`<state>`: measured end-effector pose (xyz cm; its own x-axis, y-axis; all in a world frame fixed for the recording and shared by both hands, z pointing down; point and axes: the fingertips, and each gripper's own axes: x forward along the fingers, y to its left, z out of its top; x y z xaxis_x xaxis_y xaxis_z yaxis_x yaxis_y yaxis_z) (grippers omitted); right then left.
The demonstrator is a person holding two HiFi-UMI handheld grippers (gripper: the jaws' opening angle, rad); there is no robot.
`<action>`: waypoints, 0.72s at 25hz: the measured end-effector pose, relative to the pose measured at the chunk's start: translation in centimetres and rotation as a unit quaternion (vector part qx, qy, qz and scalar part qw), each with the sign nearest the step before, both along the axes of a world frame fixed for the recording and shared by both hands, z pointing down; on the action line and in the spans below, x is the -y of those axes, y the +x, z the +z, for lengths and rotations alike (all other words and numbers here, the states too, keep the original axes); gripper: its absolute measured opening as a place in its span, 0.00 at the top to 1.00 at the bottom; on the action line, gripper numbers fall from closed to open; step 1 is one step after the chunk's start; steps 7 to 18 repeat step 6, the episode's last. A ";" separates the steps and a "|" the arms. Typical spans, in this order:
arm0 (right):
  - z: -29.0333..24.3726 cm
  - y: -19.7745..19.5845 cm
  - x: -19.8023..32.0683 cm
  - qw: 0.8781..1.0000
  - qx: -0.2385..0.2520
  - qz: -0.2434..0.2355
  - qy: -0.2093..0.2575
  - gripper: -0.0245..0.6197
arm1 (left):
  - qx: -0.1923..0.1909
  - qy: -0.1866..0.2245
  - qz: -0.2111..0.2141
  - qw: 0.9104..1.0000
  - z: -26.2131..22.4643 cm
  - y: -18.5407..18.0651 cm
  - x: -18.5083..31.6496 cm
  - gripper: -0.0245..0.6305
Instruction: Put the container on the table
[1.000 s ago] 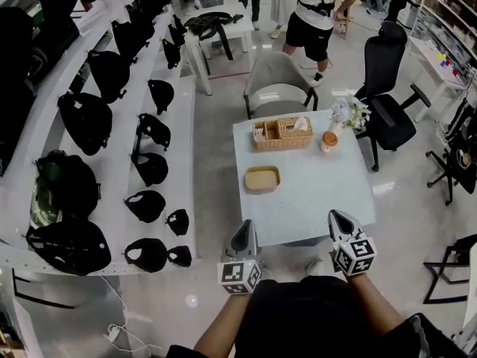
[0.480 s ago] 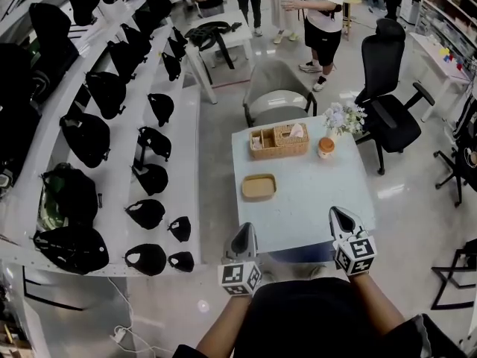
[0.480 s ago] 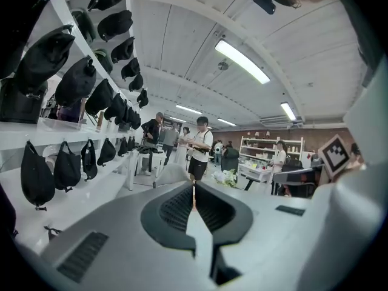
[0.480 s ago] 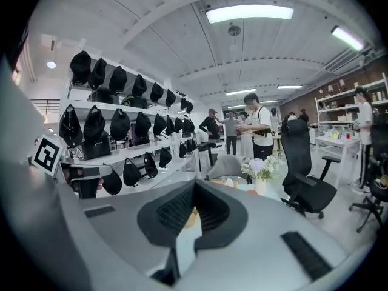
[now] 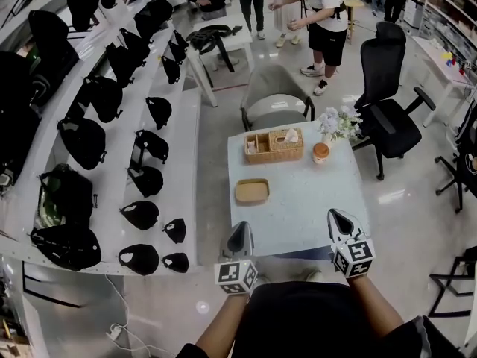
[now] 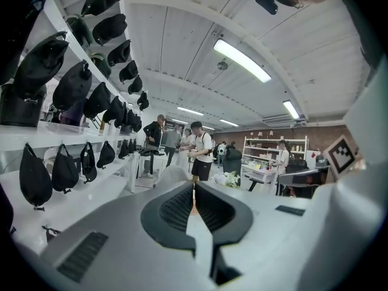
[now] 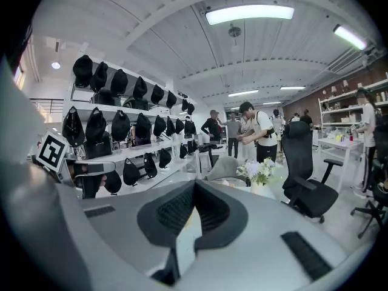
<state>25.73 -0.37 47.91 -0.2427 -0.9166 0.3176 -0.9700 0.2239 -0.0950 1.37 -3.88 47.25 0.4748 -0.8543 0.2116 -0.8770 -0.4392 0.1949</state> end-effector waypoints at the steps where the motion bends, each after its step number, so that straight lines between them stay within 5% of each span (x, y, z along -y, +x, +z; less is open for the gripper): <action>1: 0.1 0.3 0.0 1.000 0.000 -0.001 -0.001 0.96 | 0.001 0.000 -0.001 1.000 0.1 0.3 0.0 0.94; 18: 0.7 2.1 0.4 1.000 0.003 -0.009 -0.004 0.96 | 0.003 -0.007 -0.011 1.000 0.4 1.9 0.5 0.94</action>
